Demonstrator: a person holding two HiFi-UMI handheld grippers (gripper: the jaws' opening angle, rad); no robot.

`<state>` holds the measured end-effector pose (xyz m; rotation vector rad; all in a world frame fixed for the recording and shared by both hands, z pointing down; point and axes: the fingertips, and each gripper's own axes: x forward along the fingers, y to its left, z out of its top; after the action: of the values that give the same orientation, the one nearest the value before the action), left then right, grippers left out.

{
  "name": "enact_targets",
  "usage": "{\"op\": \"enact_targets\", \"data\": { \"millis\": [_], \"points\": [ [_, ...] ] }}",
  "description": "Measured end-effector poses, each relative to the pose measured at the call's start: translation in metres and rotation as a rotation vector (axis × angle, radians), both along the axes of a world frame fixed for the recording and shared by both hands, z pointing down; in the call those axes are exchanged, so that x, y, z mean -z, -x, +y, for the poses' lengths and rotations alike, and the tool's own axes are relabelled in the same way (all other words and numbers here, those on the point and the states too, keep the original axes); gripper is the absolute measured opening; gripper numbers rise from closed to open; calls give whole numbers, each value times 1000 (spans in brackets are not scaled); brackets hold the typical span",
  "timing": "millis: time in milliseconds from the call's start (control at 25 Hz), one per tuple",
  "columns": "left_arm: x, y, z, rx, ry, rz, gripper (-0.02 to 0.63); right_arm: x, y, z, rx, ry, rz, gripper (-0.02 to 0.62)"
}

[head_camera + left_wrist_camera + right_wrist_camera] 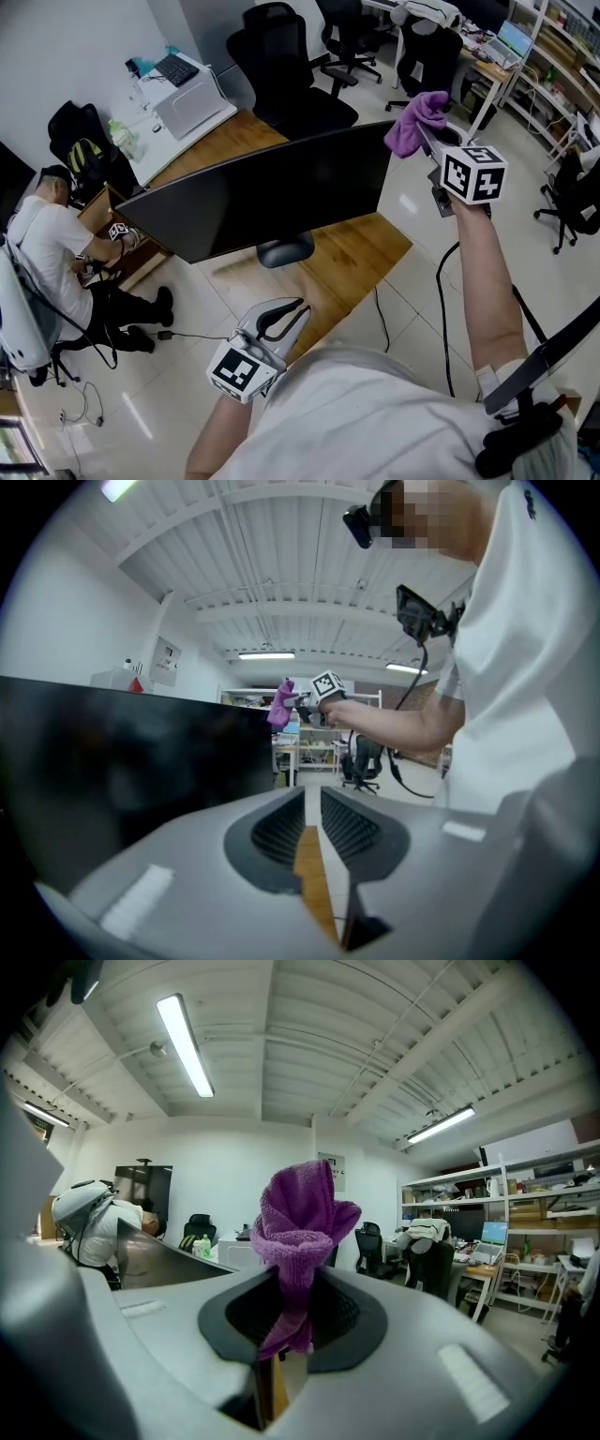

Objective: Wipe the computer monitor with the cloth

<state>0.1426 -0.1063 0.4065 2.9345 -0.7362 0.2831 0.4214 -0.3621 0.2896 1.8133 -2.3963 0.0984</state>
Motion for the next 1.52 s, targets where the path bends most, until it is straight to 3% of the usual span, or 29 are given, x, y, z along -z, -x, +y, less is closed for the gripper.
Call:
{"op": "enact_targets", "data": {
  "millis": [1520],
  "points": [
    [-4,53,29,132,113,-91,74,-201,4,3,-73,240,0,60]
  ]
}}
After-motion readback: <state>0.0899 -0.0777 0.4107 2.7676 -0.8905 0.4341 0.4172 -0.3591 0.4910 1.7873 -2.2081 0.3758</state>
